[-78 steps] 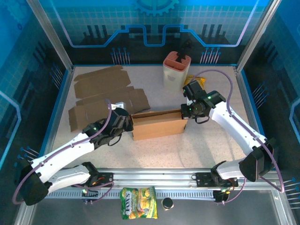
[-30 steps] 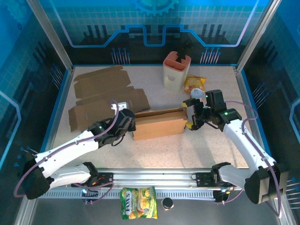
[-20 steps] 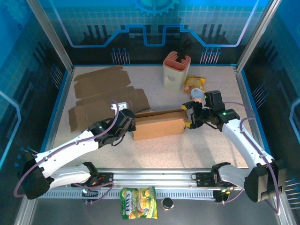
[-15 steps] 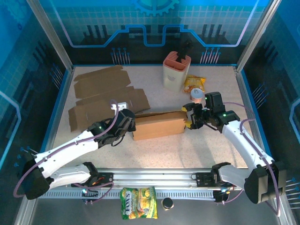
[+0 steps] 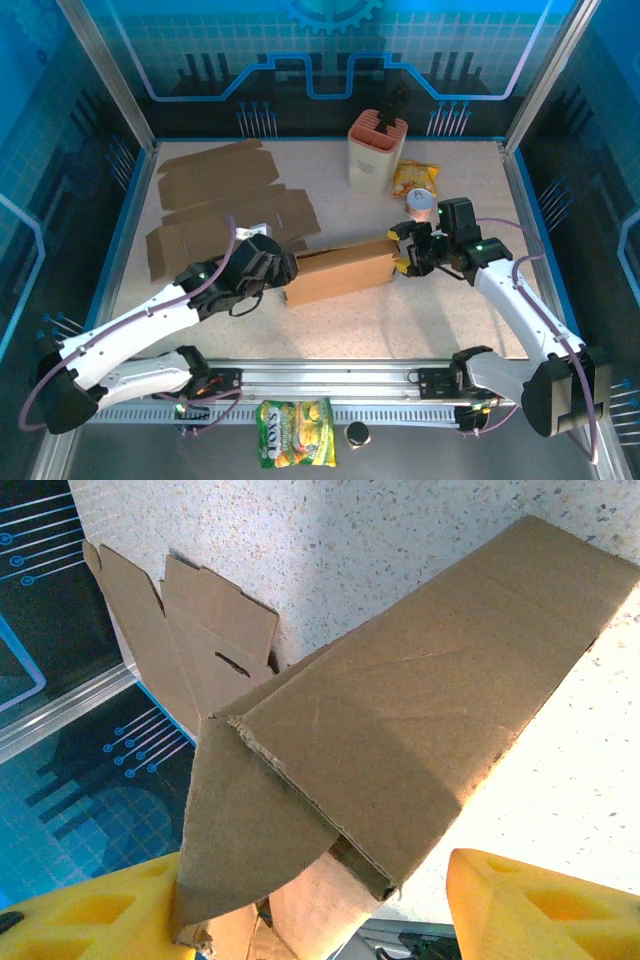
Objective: Fold the paper box
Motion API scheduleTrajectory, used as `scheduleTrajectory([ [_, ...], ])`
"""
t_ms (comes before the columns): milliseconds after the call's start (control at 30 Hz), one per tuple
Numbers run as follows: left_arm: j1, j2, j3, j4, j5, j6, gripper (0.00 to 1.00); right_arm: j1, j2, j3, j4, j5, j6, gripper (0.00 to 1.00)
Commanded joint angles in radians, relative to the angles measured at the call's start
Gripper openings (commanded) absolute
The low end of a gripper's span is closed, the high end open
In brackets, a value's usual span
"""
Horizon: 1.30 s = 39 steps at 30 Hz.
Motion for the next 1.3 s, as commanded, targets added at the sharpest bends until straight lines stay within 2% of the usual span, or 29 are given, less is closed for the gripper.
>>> scheduleTrajectory([
  [0, -0.003, -0.004, 0.024, -0.093, 0.066, -0.067, 0.53, -0.016, 0.02, -0.017, -0.066, 0.036, -0.009, 0.65],
  [333, 0.047, 0.009, 0.037, -0.095, 0.173, -0.127, 0.62, -0.011, 0.021, -0.022, -0.059, 0.041, -0.007, 0.62],
  [833, 0.061, 0.007, 0.119, -0.175, 0.12, -0.094, 0.69, -0.003, 0.001, -0.036, -0.066, 0.059, 0.006, 0.6],
  [967, 0.068, -0.01, 0.169, -0.193, 0.072, -0.209, 0.69, 0.001, -0.004, -0.035, -0.069, 0.06, 0.006, 0.59],
  [1067, 0.092, 0.005, 0.225, -0.285, 0.04, -0.386, 0.62, 0.003, -0.005, -0.035, -0.071, 0.063, 0.008, 0.59],
  [1167, 0.135, 0.023, 0.225, -0.324, 0.081, -0.567, 0.55, 0.006, -0.005, -0.035, -0.068, 0.065, 0.01, 0.59],
  [1267, 0.166, 0.028, 0.179, -0.234, 0.149, -0.638, 0.53, 0.008, -0.005, -0.038, -0.066, 0.064, 0.01, 0.59],
])
